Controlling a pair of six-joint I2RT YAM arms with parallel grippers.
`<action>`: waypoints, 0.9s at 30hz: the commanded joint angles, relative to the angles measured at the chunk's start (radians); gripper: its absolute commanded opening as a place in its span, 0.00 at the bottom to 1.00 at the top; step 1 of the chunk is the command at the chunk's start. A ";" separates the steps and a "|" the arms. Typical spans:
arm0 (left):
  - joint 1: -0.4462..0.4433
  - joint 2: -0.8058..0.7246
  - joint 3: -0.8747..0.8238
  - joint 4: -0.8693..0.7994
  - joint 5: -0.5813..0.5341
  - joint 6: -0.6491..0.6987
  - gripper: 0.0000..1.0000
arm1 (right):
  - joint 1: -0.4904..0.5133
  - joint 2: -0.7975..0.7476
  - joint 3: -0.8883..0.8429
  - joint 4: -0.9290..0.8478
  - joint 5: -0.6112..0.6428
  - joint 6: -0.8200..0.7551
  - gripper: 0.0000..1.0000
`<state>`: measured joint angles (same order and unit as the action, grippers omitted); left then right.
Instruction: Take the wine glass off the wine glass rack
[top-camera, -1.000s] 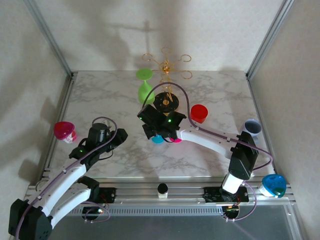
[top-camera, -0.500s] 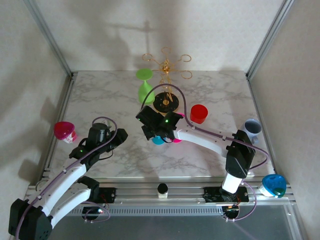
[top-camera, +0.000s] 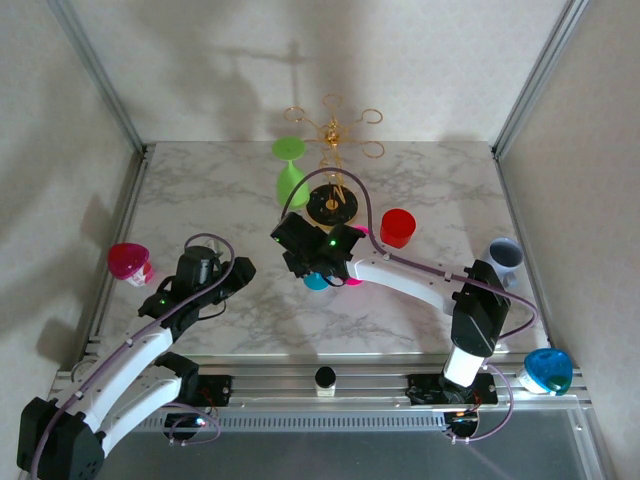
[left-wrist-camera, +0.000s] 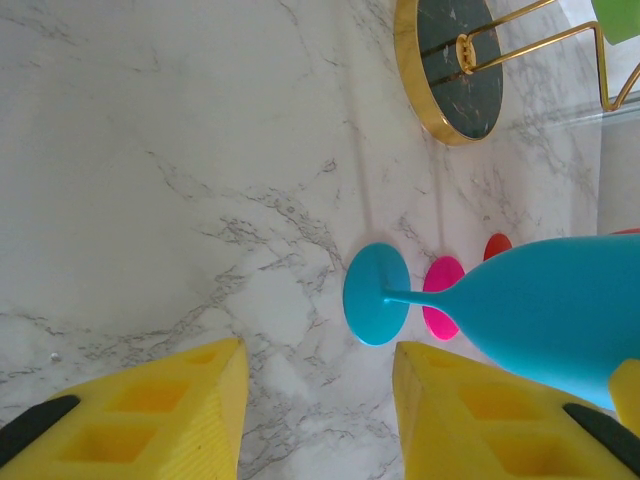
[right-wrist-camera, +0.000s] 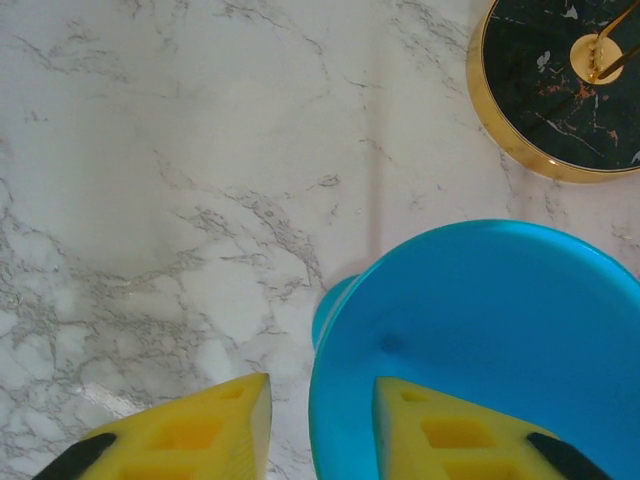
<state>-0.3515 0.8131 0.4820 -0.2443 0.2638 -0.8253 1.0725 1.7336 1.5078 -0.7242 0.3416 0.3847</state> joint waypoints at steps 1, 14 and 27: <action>0.009 0.005 0.045 -0.001 -0.011 0.034 0.44 | 0.010 -0.017 0.052 -0.034 0.033 -0.001 0.35; 0.010 0.094 0.304 -0.066 -0.032 0.084 0.45 | -0.041 -0.144 0.256 -0.156 -0.035 -0.003 0.42; 0.092 0.455 0.782 0.045 0.148 0.114 0.52 | -0.233 -0.239 0.349 -0.162 -0.305 0.047 0.46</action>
<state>-0.2893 1.2163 1.1988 -0.2501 0.3313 -0.7212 0.8658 1.4994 1.8400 -0.8612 0.1162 0.4091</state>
